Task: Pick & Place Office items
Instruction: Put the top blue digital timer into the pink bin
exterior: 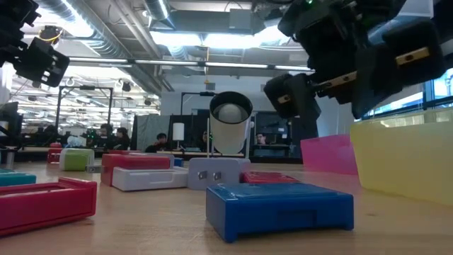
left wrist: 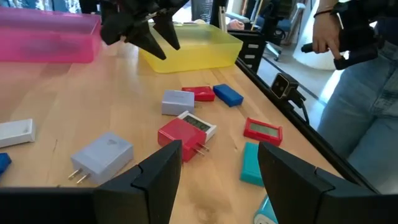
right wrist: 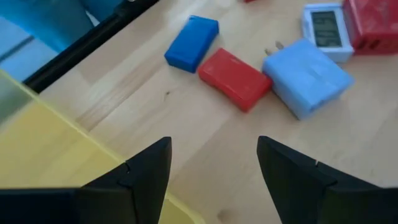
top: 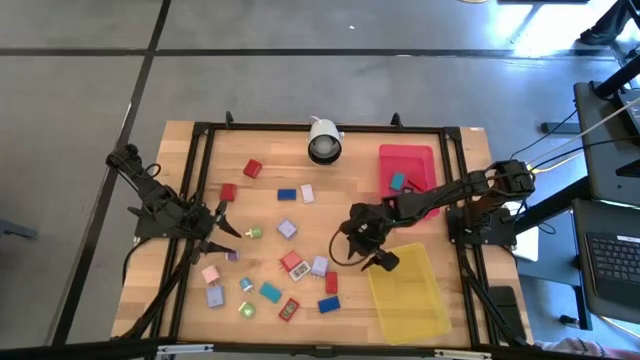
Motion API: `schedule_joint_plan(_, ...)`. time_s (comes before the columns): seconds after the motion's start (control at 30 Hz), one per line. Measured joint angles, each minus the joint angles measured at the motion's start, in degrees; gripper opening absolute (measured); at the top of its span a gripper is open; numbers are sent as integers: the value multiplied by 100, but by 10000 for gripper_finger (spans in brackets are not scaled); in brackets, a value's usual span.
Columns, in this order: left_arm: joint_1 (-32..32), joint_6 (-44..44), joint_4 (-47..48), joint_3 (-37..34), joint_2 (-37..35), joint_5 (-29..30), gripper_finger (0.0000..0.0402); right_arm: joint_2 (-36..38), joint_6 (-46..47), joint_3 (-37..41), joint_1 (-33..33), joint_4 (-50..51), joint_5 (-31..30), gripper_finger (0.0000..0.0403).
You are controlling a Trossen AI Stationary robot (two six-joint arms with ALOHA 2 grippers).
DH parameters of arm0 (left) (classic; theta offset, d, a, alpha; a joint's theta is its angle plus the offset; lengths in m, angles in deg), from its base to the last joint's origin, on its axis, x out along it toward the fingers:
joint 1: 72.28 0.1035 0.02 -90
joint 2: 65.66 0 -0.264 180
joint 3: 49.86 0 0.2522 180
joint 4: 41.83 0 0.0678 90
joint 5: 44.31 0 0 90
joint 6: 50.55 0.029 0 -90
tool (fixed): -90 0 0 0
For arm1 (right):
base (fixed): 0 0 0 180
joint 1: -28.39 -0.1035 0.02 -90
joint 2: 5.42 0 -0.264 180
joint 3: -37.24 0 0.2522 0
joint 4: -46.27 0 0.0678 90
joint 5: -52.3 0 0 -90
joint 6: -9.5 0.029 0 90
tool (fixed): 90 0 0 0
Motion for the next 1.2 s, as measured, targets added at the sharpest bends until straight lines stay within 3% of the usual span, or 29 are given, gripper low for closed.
schedule_joint_plan(0.13, -2, 0, 0, 0, 0, -2, 209, -7, -30, 0, -106, -8, -188, 240)
schedule_joint_plan(0.37, -2, -3, 7, 0, 0, -6, 209, 133, 763, 0, -138, 130, -674, 240)
schedule_joint_plan(0.57, 0, -1, -2, 0, 0, 321, 208, 805, 1708, 0, -138, 355, -1892, 240)
schedule_joint_plan(0.73, -1, -1, -2, 0, 0, 383, 209, 1478, 2552, 0, -62, -114, -2877, 240)
schedule_joint_plan(0.97, -1, -4, -458, 0, 0, 1361, 209, 2464, 4183, 0, 65, -1232, -4284, 240)
schedule_joint_plan(1.1, 0, -162, -1385, 0, 0, 1874, 209, 2823, 5140, 0, 67, -1982, -5079, 240)
schedule_joint_plan(1.2, 0, 140, -2212, 4, 0, 2145, 208, 2978, 5837, 0, 63, -2367, -5299, 240)
